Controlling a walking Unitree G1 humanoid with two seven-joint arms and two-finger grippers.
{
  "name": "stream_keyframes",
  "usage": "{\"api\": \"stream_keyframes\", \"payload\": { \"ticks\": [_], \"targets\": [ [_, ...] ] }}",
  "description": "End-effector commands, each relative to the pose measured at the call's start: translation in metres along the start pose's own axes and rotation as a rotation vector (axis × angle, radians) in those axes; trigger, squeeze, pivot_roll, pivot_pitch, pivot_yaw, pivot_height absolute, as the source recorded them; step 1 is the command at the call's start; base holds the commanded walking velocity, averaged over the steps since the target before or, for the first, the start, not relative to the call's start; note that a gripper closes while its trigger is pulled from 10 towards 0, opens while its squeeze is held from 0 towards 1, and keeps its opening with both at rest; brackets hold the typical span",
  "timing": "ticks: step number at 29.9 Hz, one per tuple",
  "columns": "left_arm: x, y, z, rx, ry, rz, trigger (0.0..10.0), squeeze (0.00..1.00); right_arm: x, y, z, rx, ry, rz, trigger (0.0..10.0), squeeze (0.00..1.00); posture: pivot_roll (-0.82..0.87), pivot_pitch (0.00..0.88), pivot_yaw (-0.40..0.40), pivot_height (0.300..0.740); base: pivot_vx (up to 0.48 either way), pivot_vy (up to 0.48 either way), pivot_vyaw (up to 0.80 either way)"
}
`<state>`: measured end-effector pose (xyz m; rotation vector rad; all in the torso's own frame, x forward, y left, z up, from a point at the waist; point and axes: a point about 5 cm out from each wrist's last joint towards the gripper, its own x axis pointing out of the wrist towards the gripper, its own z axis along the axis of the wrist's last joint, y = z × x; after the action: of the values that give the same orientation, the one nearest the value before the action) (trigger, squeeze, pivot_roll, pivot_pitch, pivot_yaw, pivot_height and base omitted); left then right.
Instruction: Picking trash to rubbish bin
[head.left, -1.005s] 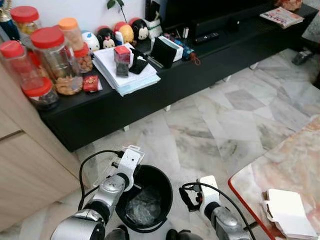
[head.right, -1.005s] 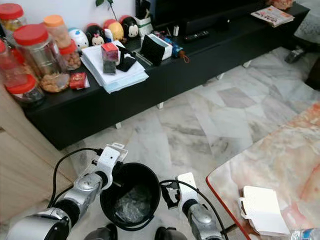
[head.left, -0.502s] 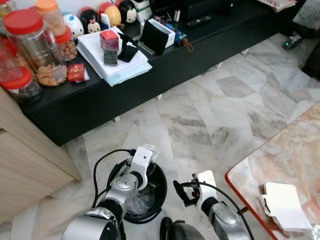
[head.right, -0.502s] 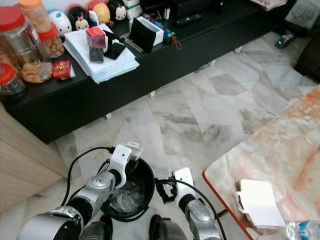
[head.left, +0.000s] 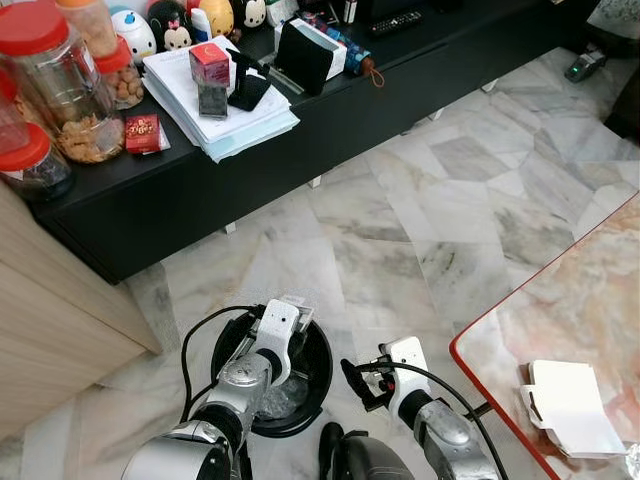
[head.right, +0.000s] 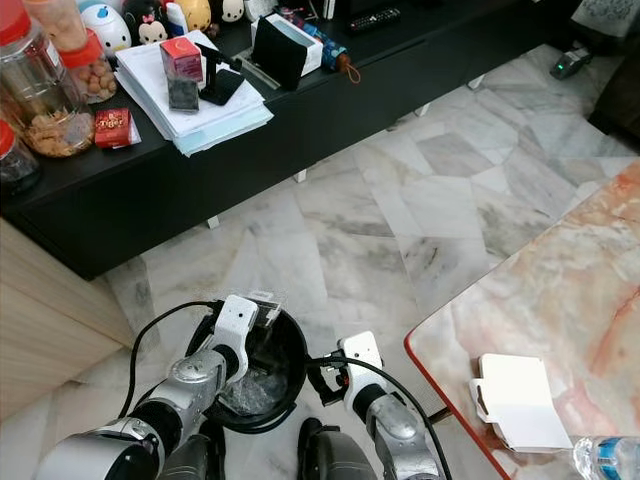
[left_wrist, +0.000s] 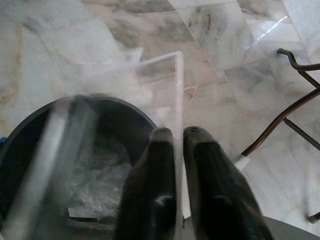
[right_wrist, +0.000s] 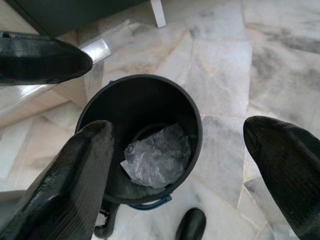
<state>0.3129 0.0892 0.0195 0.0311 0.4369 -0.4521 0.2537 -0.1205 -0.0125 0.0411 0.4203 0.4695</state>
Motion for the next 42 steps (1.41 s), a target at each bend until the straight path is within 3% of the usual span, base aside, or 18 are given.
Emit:
{"api": "stream_keyframes", "payload": {
  "ticks": [1,18,19,21,26,32,34,37,39,42],
  "targets": [
    [-0.002,-0.005,-0.012,-0.030,0.044,-0.013,10.0,1.00,-0.005,0.000,-0.008,0.023,0.025,-0.005,10.0,0.00,-0.01,0.320,-0.132,0.740,0.000,0.000,0.00],
    [-0.003,0.001,-0.010,-0.019,0.037,-0.003,10.0,1.00,-0.006,0.003,-0.011,0.043,0.033,-0.003,10.0,0.00,0.01,0.324,-0.125,0.740,0.000,0.000,0.00],
    [-0.003,0.003,-0.010,-0.002,0.036,0.003,10.0,0.00,-0.006,0.003,-0.011,0.042,0.030,-0.009,10.0,0.00,0.01,0.324,-0.125,0.740,0.000,0.000,0.00],
    [-0.005,0.008,-0.010,0.037,0.036,0.016,10.0,0.00,-0.006,0.002,-0.012,0.038,0.030,-0.020,10.0,0.00,0.02,0.319,-0.119,0.740,0.000,0.000,0.00],
    [-0.021,0.040,-0.023,0.250,0.114,0.156,10.0,0.00,-0.007,0.002,-0.025,0.021,0.100,-0.033,10.0,0.00,0.06,0.297,-0.100,0.740,0.000,0.000,0.00],
    [-0.047,0.071,-0.050,0.183,0.167,0.262,10.0,0.00,-0.013,0.001,-0.048,0.018,0.230,-0.059,10.0,0.00,0.10,0.273,-0.084,0.740,0.000,0.000,0.00],
    [-0.051,0.074,-0.055,0.200,0.183,0.275,10.0,0.00,-0.015,0.000,-0.052,0.009,0.253,-0.071,10.0,0.00,0.11,0.265,-0.078,0.740,0.000,0.000,0.00],
    [-0.070,0.087,-0.073,0.226,0.232,0.339,10.0,0.00,-0.023,-0.008,-0.064,0.019,0.318,-0.146,10.0,0.00,0.13,0.247,-0.072,0.740,0.000,0.000,0.00],
    [-0.075,0.090,-0.079,0.223,0.243,0.354,10.0,0.00,-0.026,-0.011,-0.067,0.028,0.324,-0.178,10.0,0.00,0.13,0.243,-0.071,0.740,0.000,0.000,0.00],
    [-0.086,0.094,-0.091,0.141,0.261,0.394,10.0,0.00,-0.028,-0.022,-0.064,0.092,0.288,-0.281,10.0,0.00,0.14,0.231,-0.069,0.740,0.000,0.000,0.00]
  ]
}}
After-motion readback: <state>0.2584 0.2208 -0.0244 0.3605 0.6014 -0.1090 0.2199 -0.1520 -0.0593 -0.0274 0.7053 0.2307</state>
